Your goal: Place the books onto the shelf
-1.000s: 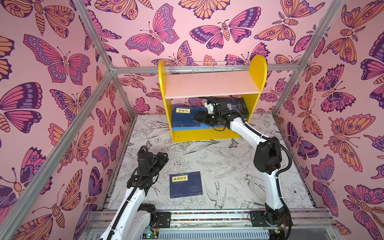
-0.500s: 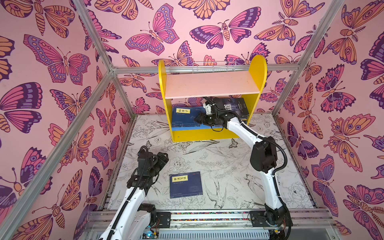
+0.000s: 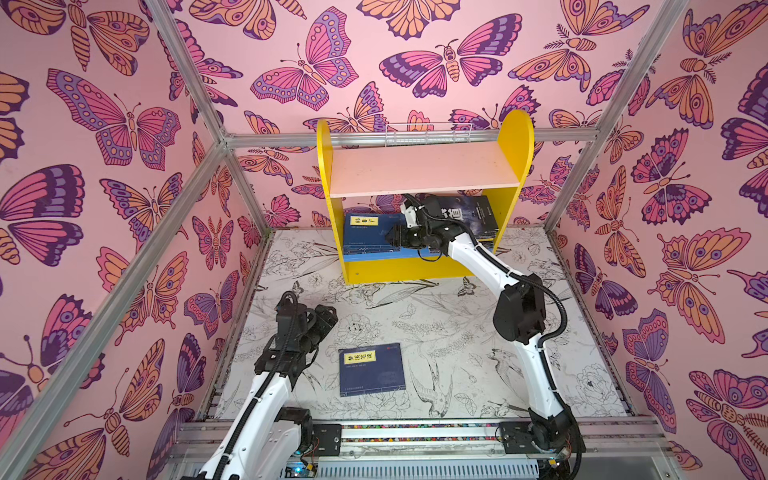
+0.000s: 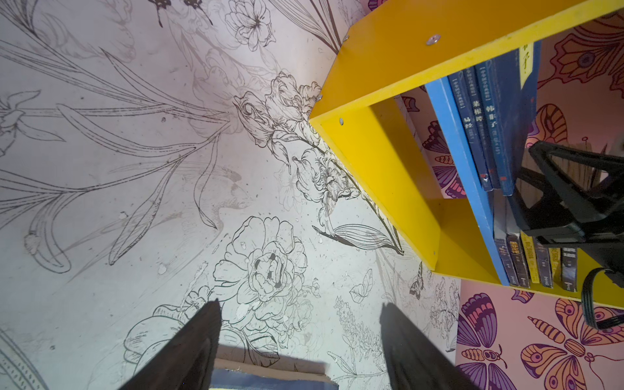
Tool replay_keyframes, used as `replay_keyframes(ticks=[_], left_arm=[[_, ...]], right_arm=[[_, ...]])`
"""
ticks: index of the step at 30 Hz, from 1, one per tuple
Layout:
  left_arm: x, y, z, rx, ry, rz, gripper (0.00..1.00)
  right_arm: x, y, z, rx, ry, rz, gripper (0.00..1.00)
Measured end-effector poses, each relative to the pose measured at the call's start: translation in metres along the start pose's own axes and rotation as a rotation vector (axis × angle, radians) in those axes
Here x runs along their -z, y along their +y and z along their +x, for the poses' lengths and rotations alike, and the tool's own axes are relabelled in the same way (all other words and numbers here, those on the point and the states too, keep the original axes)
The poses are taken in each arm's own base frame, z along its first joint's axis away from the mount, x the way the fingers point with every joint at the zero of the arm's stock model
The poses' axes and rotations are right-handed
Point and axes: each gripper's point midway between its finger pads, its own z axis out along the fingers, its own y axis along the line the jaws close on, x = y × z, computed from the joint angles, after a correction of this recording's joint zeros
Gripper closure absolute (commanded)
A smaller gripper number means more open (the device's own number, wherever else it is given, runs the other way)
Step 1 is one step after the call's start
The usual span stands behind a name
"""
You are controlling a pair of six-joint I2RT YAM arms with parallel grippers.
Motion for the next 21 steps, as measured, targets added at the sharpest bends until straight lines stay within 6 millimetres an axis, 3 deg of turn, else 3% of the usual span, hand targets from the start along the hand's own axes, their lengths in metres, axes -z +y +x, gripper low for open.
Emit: replay_keyframes(ticks=[4, 7, 9, 15, 18, 21], left_arm=[[-0.001, 0.001, 0.001, -0.007, 0.005, -0.006, 0.23], [-0.001, 0.006, 0.004, -0.024, 0.018, -0.026, 0.23], [-0.001, 0.012, 0.008, -0.039, 0.033, -0.048, 0.23], [-0.001, 0.031, 0.023, -0.074, 0.098, -0.128, 0.23], [-0.001, 0.039, 0.037, -0.096, 0.152, -0.161, 0.23], [0.002, 0.047, 0.050, -0.135, 0.205, -0.197, 0.23]], right_arm=[[0.000, -0.001, 0.009, 0.063, -0.010, 0.056, 0.25], [0.018, 0.000, 0.027, 0.129, -0.010, 0.130, 0.22], [0.040, 0.006, 0.033, 0.177, -0.034, 0.166, 0.22], [0.135, 0.045, 0.042, 0.288, -0.144, 0.106, 0.23], [0.158, 0.057, 0.076, 0.342, -0.102, 0.015, 0.23], [0.146, 0.065, 0.154, 0.429, 0.082, -0.075, 0.23]])
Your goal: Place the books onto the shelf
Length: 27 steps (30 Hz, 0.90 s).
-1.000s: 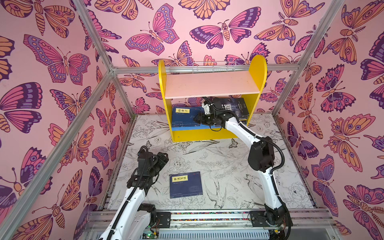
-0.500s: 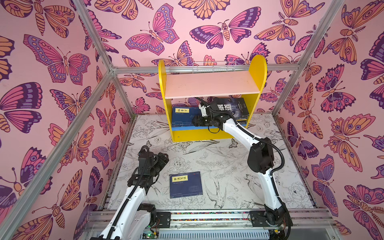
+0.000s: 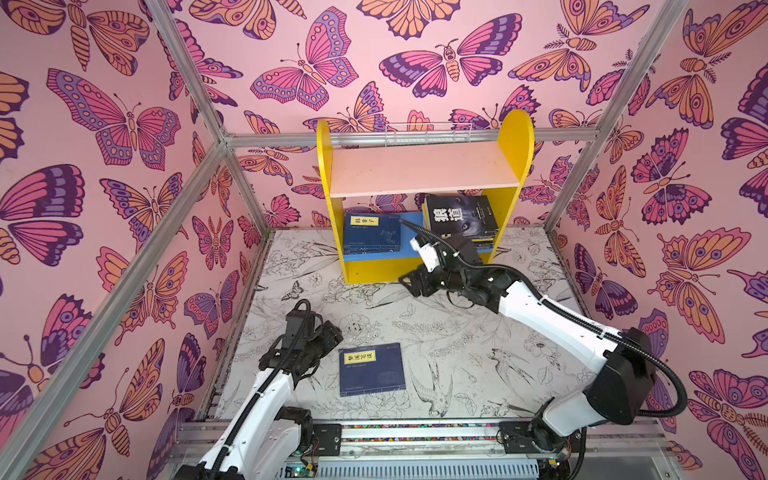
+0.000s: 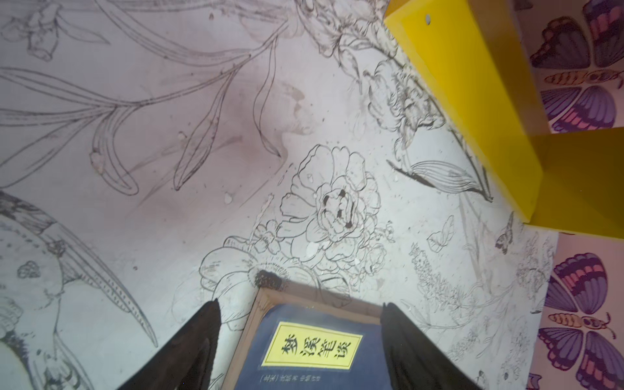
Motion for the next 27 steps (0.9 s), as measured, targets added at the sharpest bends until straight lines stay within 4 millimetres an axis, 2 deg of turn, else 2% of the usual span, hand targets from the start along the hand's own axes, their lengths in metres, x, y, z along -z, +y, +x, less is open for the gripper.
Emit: replay_keyframes(ticks=[2, 5, 8, 10, 12, 15, 20, 24, 27], left_arm=[[-0.003, 0.005, 0.010, -0.029, 0.042, -0.031, 0.23], [-0.011, 0.014, 0.031, -0.085, 0.141, -0.092, 0.23], [-0.020, 0.019, 0.059, -0.152, 0.265, -0.152, 0.25], [-0.025, 0.021, 0.075, -0.199, 0.345, -0.183, 0.26], [-0.027, 0.014, 0.078, -0.227, 0.370, -0.181, 0.27], [-0.029, 0.011, 0.082, -0.248, 0.397, -0.175, 0.30], [-0.029, 0.011, 0.084, -0.275, 0.416, -0.176, 0.31], [-0.031, 0.007, 0.085, -0.280, 0.438, -0.167, 0.31], [-0.031, 0.000, 0.084, -0.285, 0.449, -0.149, 0.30]], right_arm=[[-0.022, 0.024, 0.062, 0.054, 0.175, -0.075, 0.22], [-0.046, 0.043, 0.139, 0.105, 0.422, -0.139, 0.22], [-0.061, 0.041, 0.184, 0.117, 0.590, -0.164, 0.22], [-0.069, 0.040, 0.199, 0.118, 0.663, -0.182, 0.22], [-0.077, 0.043, 0.202, 0.120, 0.699, -0.215, 0.23], [-0.087, 0.052, 0.189, 0.133, 0.681, -0.265, 0.23], [-0.097, 0.054, 0.182, 0.108, 0.696, -0.303, 0.26], [-0.107, 0.051, 0.156, 0.082, 0.638, -0.309, 0.31], [-0.110, 0.040, 0.136, 0.026, 0.579, -0.307, 0.33]])
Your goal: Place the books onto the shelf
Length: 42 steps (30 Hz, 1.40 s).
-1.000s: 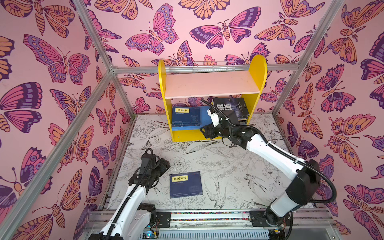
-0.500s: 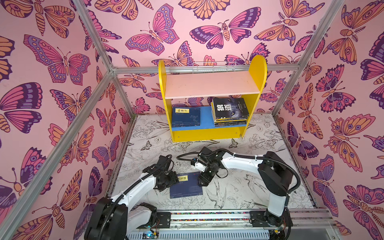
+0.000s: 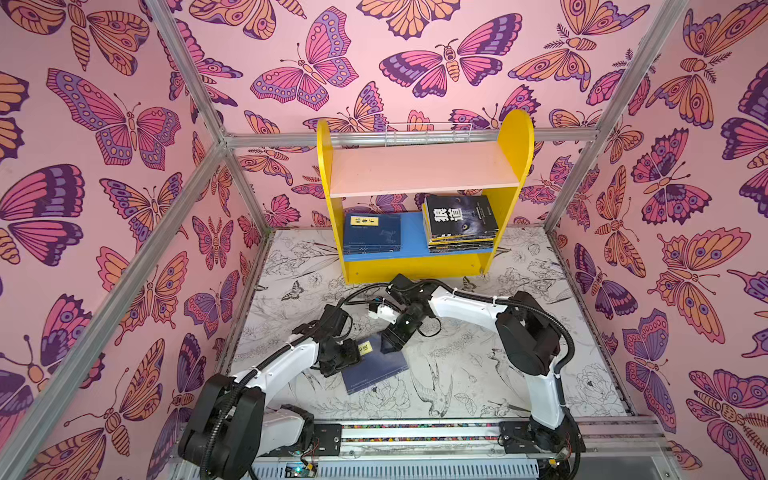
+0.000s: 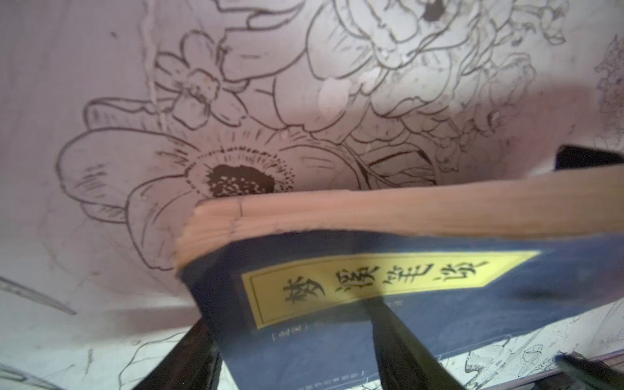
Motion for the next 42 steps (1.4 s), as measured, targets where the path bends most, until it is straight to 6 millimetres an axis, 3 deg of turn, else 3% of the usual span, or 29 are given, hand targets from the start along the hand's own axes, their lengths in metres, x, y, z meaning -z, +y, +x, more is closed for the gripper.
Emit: replay_keyframes(ticks=[4, 9, 17, 24, 29, 38, 42], left_arm=[[0.006, -0.014, -0.010, -0.026, -0.023, 0.047, 0.29], [0.007, -0.030, -0.026, -0.050, -0.038, 0.087, 0.29], [0.005, -0.032, -0.038, -0.059, -0.055, 0.059, 0.28], [0.001, -0.022, -0.033, -0.046, -0.038, 0.024, 0.30], [-0.011, -0.014, -0.024, -0.028, 0.019, -0.009, 0.39], [-0.013, -0.021, -0.027, -0.022, 0.064, -0.003, 0.41], [-0.013, -0.022, -0.027, -0.018, 0.072, 0.005, 0.40]], right_arm=[[0.019, -0.021, -0.022, -0.077, -0.116, -0.014, 0.33], [0.038, -0.047, -0.033, -0.169, -0.209, 0.031, 0.29], [0.036, -0.075, -0.017, -0.237, -0.173, 0.168, 0.29], [0.016, -0.074, 0.018, -0.298, -0.072, 0.135, 0.33], [0.011, -0.066, 0.016, -0.291, -0.066, 0.085, 0.39], [0.010, -0.053, -0.003, -0.294, -0.094, -0.012, 0.56], [0.017, -0.053, -0.014, -0.316, -0.141, -0.042, 0.71]])
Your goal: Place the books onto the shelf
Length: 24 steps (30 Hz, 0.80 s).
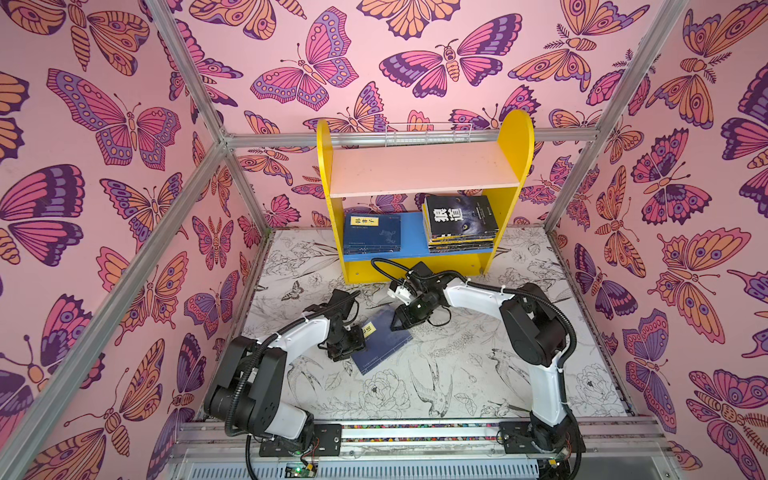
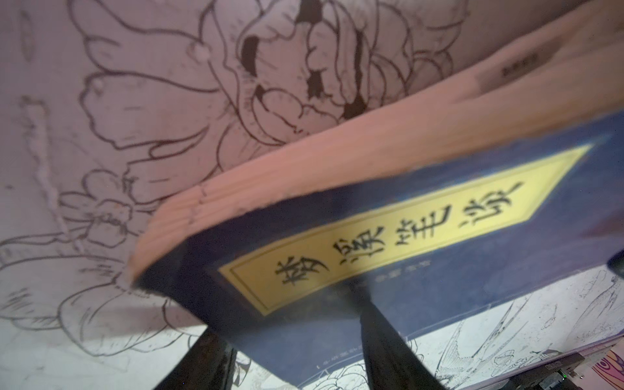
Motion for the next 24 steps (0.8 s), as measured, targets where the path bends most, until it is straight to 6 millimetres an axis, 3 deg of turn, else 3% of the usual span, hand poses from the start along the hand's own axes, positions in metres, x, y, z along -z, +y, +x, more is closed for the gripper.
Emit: replay_keyframes(ticks=[3, 5, 12, 24], left_arm=[[0.001, 0.000, -0.001, 0.013, 0.006, 0.019, 0.40], [0.003, -0.002, -0.002, 0.026, 0.006, 0.047, 0.39], [0.042, -0.015, -0.029, 0.110, -0.157, 0.261, 0.35], [0.118, -0.031, -0.056, 0.214, -0.433, 0.619, 0.10]], right_arm=[[0.009, 0.004, -0.012, -0.018, -0.057, -0.034, 0.92], [0.016, 0.012, -0.021, -0.028, -0.097, -0.070, 1.00], [0.043, 0.029, -0.042, -0.045, -0.223, -0.172, 1.00], [0.103, 0.037, -0.065, -0.112, -0.401, -0.344, 1.00]])
